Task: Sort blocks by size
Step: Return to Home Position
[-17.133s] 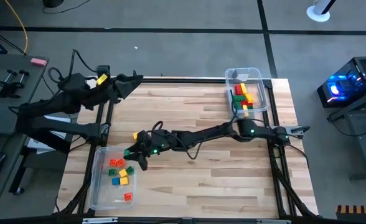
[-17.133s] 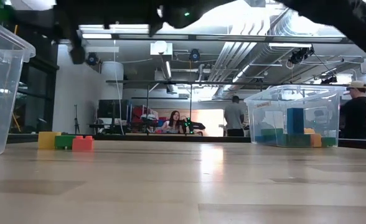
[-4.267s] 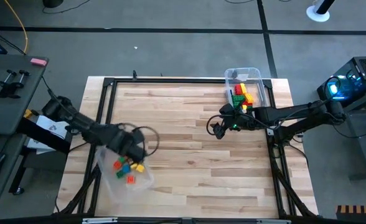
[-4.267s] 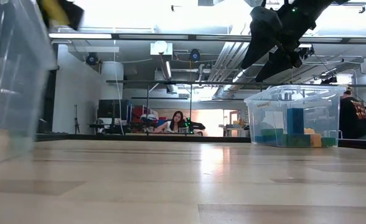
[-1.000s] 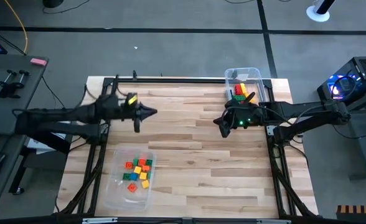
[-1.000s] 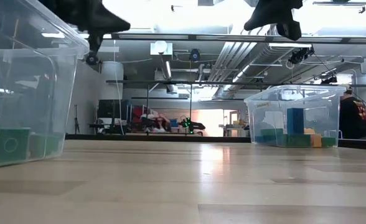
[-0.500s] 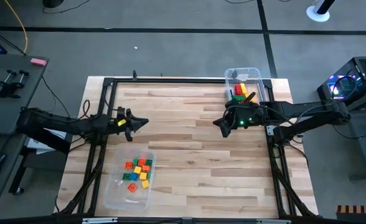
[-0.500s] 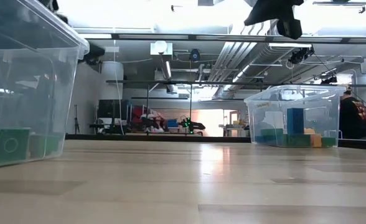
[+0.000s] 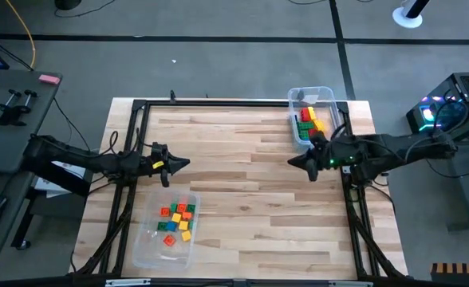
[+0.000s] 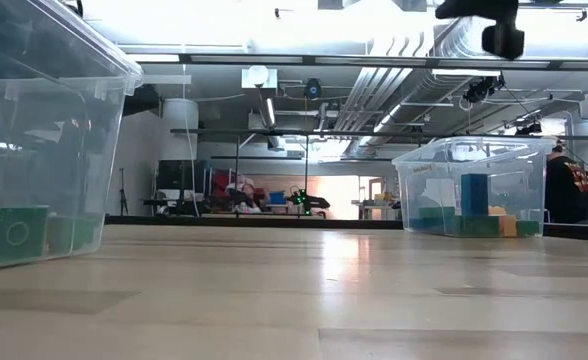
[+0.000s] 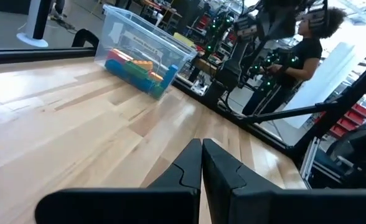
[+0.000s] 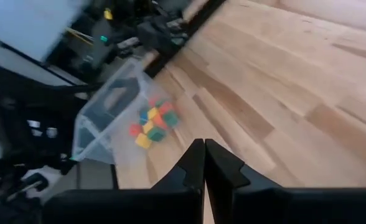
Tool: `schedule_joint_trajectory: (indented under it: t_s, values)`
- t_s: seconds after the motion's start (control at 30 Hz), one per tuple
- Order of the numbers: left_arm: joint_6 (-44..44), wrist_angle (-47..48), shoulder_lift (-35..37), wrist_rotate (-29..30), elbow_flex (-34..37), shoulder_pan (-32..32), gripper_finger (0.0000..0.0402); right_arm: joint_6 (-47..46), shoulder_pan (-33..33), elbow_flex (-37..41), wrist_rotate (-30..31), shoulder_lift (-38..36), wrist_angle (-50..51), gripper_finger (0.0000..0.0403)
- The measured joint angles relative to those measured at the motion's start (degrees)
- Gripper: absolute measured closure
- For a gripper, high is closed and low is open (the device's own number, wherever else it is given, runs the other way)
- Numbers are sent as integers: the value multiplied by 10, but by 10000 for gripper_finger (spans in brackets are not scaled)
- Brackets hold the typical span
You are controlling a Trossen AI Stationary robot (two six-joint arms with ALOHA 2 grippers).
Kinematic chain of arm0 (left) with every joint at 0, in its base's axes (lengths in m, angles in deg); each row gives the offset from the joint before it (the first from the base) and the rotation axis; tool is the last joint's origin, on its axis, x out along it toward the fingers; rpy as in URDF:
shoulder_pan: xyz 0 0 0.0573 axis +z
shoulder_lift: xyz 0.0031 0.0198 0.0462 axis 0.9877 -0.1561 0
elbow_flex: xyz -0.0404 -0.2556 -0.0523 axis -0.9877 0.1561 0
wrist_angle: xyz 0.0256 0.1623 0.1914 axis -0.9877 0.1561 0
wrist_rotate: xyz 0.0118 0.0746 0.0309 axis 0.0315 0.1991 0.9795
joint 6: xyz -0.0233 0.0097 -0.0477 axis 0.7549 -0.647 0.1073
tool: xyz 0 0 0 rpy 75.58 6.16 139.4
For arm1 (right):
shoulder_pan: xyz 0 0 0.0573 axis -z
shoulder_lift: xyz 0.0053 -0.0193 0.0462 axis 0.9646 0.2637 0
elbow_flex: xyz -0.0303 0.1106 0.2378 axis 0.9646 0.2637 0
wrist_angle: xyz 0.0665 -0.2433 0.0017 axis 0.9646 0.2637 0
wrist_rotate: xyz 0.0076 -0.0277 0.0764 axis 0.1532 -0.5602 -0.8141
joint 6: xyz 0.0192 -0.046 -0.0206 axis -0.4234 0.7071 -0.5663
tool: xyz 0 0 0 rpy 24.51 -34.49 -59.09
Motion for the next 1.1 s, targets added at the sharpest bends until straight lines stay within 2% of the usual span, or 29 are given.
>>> schedule_joint_trajectory:
  t_s: [0.07,0.17,0.27,0.33,0.43,0.53,0.73,0.97,1.1]
  values:
    - [0,0,0,0,0,0,401,12,-1,67,0,-23,-98,403]
    - [-1,0,0,0,0,0,401,56,27,186,-36,-39,-331,403]
    - [-1,0,0,0,0,0,401,72,93,278,-143,-41,-515,403]
    - [-1,1,0,0,0,0,401,74,137,316,-214,-47,-567,403]
    - [-1,23,19,0,0,0,401,87,178,358,-278,-66,-591,403]
    - [-1,62,73,0,0,0,401,114,189,395,-292,-98,-607,403]
    - [0,126,188,0,0,0,401,121,188,485,-262,-161,-674,403]
    - [-1,203,217,1,0,0,401,144,183,489,-212,-189,-634,403]
    - [0,220,234,-2,0,0,401,150,183,488,-194,-187,-536,401]
